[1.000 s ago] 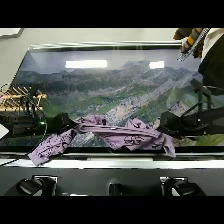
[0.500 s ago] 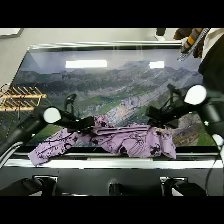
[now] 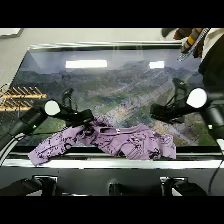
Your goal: Fold the clothes and pants, and hang the long-sleeved shirts on hangers.
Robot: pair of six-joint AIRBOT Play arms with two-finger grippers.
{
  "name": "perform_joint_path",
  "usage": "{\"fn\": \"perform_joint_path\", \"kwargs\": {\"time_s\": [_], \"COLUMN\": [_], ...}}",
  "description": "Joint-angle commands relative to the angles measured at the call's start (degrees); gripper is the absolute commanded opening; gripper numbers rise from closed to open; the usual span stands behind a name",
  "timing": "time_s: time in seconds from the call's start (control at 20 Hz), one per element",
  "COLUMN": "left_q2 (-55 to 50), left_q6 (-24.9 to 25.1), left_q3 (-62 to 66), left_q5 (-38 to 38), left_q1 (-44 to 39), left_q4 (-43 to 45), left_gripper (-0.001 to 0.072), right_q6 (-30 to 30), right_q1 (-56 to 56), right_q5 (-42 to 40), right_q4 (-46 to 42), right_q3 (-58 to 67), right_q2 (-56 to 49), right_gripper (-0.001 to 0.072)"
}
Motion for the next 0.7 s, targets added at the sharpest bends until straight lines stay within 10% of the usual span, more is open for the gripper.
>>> {"fn": "perform_joint_path", "kwargs": {"time_s": [0.0,0.65], "left_q2": [1.6,1.3], "left_q6": [0.5,1.2], "left_q3": [1.2,1.2], "left_q5": [-2.1,-1.7], "left_q1": [2.0,1.7], "left_q4": [4.1,5.1], "left_gripper": [0.0609,0.0609], "right_q6": [-2.0,5.1], "right_q1": [0.0,24.7], "right_q5": [2.0,16.7], "right_q4": [-1.4,-20.7], "right_q3": [4.7,14.5], "right_q2": [0.6,-14.0], "right_gripper": [0.0422,0.0523]}}
